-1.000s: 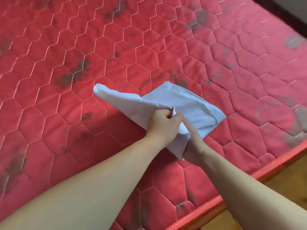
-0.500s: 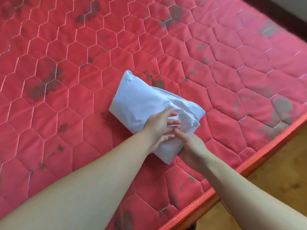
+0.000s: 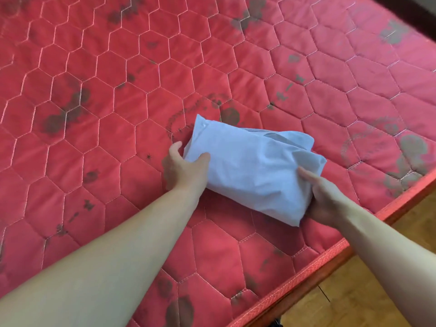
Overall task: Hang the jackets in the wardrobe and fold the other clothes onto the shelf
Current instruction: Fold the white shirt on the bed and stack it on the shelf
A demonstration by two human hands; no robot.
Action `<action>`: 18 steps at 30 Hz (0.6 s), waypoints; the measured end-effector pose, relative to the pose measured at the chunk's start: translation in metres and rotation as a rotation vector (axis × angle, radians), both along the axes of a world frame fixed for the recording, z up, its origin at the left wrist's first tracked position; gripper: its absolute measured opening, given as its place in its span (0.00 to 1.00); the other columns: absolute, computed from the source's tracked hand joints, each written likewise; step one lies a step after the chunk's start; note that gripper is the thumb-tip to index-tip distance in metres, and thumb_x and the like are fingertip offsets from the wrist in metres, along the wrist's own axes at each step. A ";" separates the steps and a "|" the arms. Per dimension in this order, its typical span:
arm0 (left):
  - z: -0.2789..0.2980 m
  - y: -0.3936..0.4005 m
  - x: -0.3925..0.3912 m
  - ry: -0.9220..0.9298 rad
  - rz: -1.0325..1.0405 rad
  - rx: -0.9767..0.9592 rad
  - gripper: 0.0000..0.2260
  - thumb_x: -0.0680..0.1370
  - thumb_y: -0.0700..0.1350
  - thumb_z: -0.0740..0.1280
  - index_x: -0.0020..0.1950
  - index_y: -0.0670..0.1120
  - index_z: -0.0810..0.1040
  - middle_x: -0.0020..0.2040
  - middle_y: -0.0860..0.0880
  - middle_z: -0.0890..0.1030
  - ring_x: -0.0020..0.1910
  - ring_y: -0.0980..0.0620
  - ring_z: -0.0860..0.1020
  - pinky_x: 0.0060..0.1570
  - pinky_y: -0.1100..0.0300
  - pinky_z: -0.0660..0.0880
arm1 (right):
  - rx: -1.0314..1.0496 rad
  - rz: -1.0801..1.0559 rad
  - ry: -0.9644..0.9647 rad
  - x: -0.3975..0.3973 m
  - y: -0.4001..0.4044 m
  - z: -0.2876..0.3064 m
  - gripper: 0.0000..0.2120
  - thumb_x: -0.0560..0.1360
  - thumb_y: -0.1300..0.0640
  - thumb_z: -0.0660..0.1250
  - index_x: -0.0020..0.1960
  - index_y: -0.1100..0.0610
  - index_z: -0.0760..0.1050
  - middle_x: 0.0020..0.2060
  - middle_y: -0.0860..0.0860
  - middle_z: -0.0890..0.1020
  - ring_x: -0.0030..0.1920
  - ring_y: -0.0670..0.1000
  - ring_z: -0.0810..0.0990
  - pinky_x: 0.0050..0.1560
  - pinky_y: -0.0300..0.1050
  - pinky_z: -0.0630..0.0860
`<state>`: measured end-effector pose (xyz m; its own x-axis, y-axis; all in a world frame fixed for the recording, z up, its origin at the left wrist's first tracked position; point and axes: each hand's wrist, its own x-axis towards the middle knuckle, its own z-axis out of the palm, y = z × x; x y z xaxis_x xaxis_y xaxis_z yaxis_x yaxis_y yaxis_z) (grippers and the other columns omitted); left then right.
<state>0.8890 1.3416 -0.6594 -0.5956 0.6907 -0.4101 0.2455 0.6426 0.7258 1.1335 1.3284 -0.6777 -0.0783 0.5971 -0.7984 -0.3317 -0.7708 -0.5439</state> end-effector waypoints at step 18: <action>-0.022 -0.034 -0.038 -0.436 -0.467 -0.292 0.06 0.74 0.43 0.73 0.50 0.43 0.82 0.49 0.47 0.85 0.48 0.51 0.82 0.54 0.57 0.76 | -0.077 0.294 0.005 0.044 -0.005 0.011 0.23 0.68 0.48 0.72 0.60 0.56 0.77 0.51 0.53 0.85 0.47 0.52 0.86 0.39 0.49 0.83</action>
<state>0.8512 1.3075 -0.6811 -0.0030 0.6593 -0.7519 0.2693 0.7247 0.6343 1.1771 1.3235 -0.6671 -0.2432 0.4862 -0.8393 -0.0907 -0.8729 -0.4794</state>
